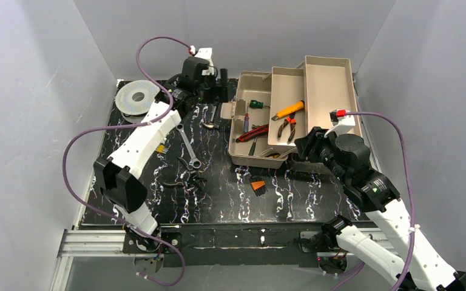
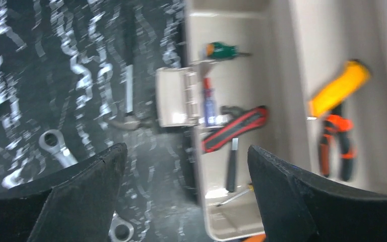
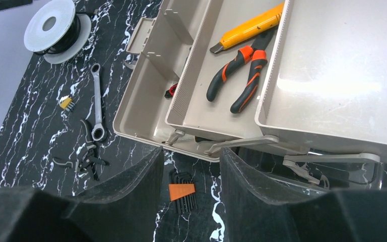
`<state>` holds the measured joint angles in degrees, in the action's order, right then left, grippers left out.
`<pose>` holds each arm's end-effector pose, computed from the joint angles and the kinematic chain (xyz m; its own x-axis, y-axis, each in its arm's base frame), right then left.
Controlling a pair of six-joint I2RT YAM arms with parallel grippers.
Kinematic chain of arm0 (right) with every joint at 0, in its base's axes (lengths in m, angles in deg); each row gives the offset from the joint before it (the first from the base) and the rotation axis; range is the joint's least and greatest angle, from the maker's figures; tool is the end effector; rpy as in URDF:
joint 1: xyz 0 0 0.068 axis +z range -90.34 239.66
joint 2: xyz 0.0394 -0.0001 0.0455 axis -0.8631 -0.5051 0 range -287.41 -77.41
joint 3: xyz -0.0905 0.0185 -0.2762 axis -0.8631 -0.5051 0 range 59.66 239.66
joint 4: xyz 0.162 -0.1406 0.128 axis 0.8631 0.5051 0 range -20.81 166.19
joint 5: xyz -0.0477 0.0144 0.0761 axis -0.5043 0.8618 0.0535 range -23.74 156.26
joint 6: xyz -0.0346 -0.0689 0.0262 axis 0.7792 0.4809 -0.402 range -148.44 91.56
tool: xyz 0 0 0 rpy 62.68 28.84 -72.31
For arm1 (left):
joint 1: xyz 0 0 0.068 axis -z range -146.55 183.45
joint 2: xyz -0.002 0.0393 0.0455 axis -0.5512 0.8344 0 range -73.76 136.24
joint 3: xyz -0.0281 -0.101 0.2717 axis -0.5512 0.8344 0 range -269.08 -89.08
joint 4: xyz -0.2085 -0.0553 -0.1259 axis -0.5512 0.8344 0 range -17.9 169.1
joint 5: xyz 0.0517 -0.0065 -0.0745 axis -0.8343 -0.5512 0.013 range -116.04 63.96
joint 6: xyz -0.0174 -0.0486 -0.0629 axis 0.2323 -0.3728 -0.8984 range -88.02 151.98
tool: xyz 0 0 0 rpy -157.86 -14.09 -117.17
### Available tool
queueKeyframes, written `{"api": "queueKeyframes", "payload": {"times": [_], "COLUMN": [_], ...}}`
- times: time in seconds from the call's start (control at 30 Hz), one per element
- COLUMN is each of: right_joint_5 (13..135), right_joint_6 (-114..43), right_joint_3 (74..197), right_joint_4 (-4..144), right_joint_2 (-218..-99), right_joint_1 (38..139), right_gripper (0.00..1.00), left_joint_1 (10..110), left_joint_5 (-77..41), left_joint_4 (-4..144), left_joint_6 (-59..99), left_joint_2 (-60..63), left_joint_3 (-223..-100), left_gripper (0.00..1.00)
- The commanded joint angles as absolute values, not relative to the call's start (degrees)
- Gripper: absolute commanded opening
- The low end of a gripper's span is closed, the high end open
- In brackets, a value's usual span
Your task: Pack the tool kit
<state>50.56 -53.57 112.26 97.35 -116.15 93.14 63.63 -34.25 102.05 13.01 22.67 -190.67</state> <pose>0.1342 0.0659 0.3694 -0.3192 0.2790 -0.9057 -0.1953 0.9158 0.3509 0.3582 -0.1966 0.4151 -0.4681 -0.0999 -0.8780 0.2468 0.9393 -0.2385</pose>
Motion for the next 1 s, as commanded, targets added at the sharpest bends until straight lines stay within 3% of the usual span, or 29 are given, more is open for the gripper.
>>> {"api": "queueKeyframes", "payload": {"times": [0.0, 0.37, 0.57, 0.97], "right_joint_5": [52.2, 52.9, 52.9, 53.2], "right_joint_6": [-52.7, -52.8, -52.5, -52.1], "right_joint_3": [113.8, 114.0, 114.5, 114.9], "right_joint_4": [95.0, 95.5, 95.8, 95.5], "right_joint_2": [-116.1, -116.1, -116.2, -117.7], "right_joint_1": [93.1, 93.1, 93.1, 93.1], "right_gripper": [0.52, 0.52, 0.52, 0.52], "left_joint_1": [59.6, 54.4, 53.4, 53.2], "left_joint_5": [-37.9, -32.1, -22.6, -27.1], "left_joint_4": [108.8, 113.5, 112.3, 109.3], "left_joint_6": [14.4, 17.8, 21.6, 26.1], "left_joint_2": [25.6, 44.1, 53.0, 58.3], "left_joint_3": [-186.4, -194.8, -201.1, -204.5], "left_gripper": [0.85, 0.77, 0.72, 0.61]}}
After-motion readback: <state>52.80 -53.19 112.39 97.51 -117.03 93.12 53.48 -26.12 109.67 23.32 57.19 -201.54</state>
